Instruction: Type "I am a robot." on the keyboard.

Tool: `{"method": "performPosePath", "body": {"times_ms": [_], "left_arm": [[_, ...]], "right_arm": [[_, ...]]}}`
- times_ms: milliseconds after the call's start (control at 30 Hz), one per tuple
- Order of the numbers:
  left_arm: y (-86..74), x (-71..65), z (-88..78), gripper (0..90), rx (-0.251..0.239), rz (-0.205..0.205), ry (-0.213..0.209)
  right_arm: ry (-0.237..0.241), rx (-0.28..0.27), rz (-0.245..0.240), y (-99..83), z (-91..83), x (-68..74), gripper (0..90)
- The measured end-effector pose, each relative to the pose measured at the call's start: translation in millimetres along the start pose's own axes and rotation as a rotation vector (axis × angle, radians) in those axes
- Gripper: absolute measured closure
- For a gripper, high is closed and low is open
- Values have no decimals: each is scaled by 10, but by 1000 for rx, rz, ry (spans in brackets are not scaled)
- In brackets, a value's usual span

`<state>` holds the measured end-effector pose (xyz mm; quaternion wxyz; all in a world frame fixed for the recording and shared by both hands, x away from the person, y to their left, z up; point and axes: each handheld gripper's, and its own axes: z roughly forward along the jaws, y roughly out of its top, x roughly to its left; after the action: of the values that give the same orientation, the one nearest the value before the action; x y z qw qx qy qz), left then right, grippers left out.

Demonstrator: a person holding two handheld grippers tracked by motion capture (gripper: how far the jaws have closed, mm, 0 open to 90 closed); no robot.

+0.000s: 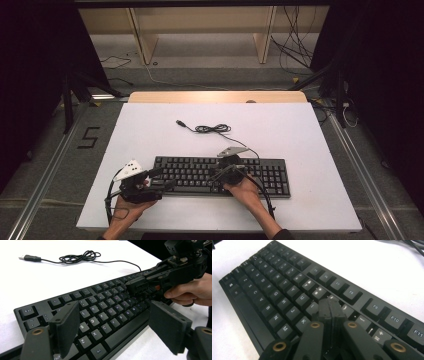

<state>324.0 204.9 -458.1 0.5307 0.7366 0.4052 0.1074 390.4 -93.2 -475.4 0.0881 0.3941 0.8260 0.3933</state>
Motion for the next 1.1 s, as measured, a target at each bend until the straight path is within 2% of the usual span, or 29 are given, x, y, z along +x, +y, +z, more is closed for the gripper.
{"method": "performPosePath", "body": {"times_ms": [400, 900, 1100], "left_arm": [[0, 0, -1, 246, 0, -2, 1], [0, 4, 0, 246, 1, 2, 2], [1, 10, -1, 246, 0, 1, 3]], "right_arm": [[-10, 1, -11, -32, 28, 8, 900], [-4, -1, 3, -27, 16, 3, 900], [17, -40, 21, -3, -54, -7, 868]]}}
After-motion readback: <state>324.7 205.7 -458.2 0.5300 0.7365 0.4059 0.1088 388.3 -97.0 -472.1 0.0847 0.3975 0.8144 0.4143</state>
